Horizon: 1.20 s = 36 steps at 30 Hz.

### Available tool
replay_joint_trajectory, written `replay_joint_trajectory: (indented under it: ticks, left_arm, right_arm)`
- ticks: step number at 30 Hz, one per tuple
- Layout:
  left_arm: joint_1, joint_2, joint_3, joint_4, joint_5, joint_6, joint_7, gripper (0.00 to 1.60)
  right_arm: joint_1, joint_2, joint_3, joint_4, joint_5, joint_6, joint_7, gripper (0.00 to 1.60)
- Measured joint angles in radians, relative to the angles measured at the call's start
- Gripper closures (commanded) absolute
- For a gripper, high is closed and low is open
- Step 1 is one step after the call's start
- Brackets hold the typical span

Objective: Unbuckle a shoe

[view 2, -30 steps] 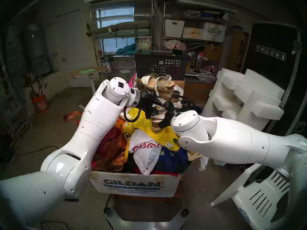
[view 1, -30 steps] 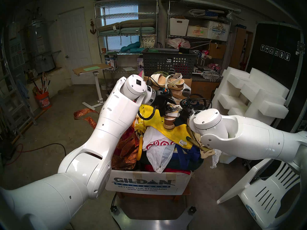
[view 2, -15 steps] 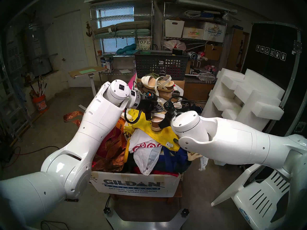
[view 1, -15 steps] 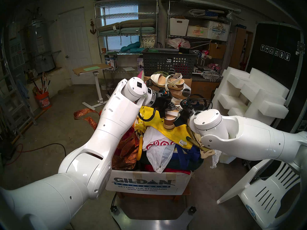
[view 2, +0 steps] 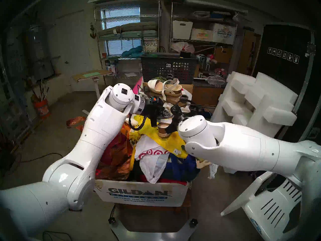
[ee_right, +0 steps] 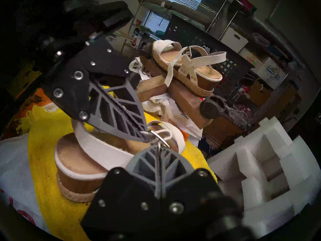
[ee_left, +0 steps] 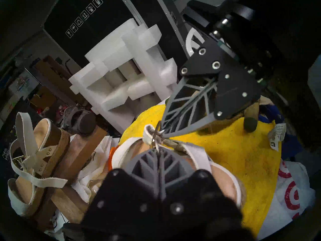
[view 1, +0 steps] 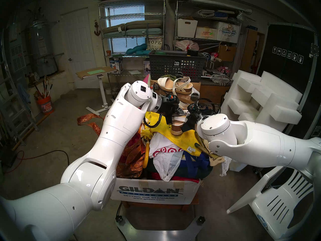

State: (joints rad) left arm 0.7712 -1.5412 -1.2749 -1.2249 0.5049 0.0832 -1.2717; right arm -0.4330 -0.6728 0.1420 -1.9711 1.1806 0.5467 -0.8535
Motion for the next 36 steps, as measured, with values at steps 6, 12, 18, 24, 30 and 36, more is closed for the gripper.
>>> replay_joint_trajectory:
  ticks: [6,12,18,24,30,36]
  left_arm:
    - [0.007,0.0,-0.003,-0.012,0.001,0.004,-0.011,1.6]
    - [0.013,0.0,-0.008,-0.021,0.002,0.016,-0.018,1.6]
    - [0.016,-0.001,-0.013,-0.022,0.003,0.025,-0.02,1.6]
    - [0.019,-0.001,-0.019,-0.021,0.005,0.026,-0.008,1.6]
    - [0.021,-0.004,-0.029,-0.012,0.007,0.012,0.025,1.6]
    - [0.021,-0.01,-0.034,-0.004,0.007,0.002,0.045,1.6]
  right_arm:
    - [0.0,-0.003,0.005,0.001,0.005,0.0,-0.016,1.6]
    - [0.0,-0.009,0.007,0.004,0.009,0.0,-0.02,1.6]
    - [0.0,-0.026,0.008,0.025,0.012,-0.001,-0.016,1.6]
    - [0.001,-0.035,0.01,0.033,0.016,-0.001,-0.015,1.36]
    - [-0.001,-0.017,0.014,0.006,0.033,0.001,-0.024,0.85]
    - [-0.003,0.0,0.014,-0.016,0.053,0.004,-0.032,0.79]
